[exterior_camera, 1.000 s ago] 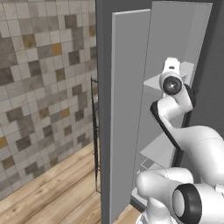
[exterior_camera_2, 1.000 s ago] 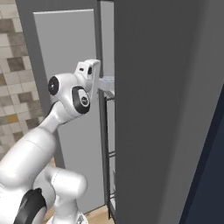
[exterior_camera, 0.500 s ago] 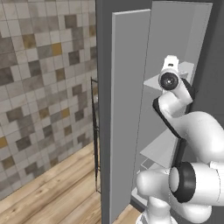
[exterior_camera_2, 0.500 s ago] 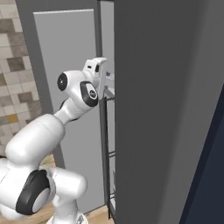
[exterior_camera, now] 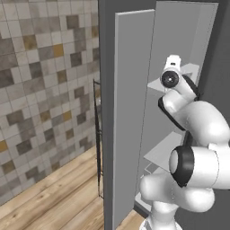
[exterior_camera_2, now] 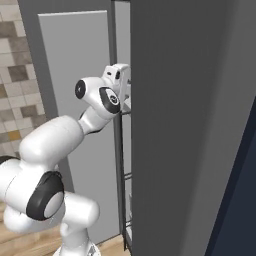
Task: The ice cube tray has been filled with water. Take the tray and place it in the freezer to make ice. Close the freezer door after placing the tray.
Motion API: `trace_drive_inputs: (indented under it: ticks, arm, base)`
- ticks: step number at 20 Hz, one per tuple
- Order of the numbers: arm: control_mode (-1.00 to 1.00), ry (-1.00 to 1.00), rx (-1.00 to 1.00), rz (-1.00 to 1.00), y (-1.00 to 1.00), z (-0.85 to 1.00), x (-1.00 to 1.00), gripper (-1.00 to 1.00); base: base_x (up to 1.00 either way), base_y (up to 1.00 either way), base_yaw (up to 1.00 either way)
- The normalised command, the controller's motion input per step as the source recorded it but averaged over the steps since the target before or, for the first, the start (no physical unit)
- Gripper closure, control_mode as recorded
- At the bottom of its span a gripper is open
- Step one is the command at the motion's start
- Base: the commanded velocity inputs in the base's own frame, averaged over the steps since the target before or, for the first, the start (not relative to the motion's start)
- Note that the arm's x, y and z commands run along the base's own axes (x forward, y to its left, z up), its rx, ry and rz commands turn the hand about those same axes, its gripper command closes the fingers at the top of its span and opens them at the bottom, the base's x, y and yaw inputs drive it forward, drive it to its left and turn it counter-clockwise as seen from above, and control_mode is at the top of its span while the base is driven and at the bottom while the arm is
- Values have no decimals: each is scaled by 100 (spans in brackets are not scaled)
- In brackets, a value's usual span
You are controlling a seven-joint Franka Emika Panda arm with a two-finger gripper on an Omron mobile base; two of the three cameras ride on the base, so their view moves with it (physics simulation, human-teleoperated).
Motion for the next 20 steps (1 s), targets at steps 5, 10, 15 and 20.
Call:
trace_drive_inputs:
  ticks: [5, 10, 15, 20]
  arm:
    - [-100, 0, -3, 0, 0, -7, 0, -100]
    - [-100, 0, -1, -1, 0, 0, -9, -100]
    - [-100, 1, 0, -2, 9, 5, -33, -100]
    - [-100, 10, 0, -3, 39, 4, -68, -100]
  base:
    - [0, 0, 0]
    - [0, 0, 0]
    - [0, 0, 0]
    - [0, 0, 0]
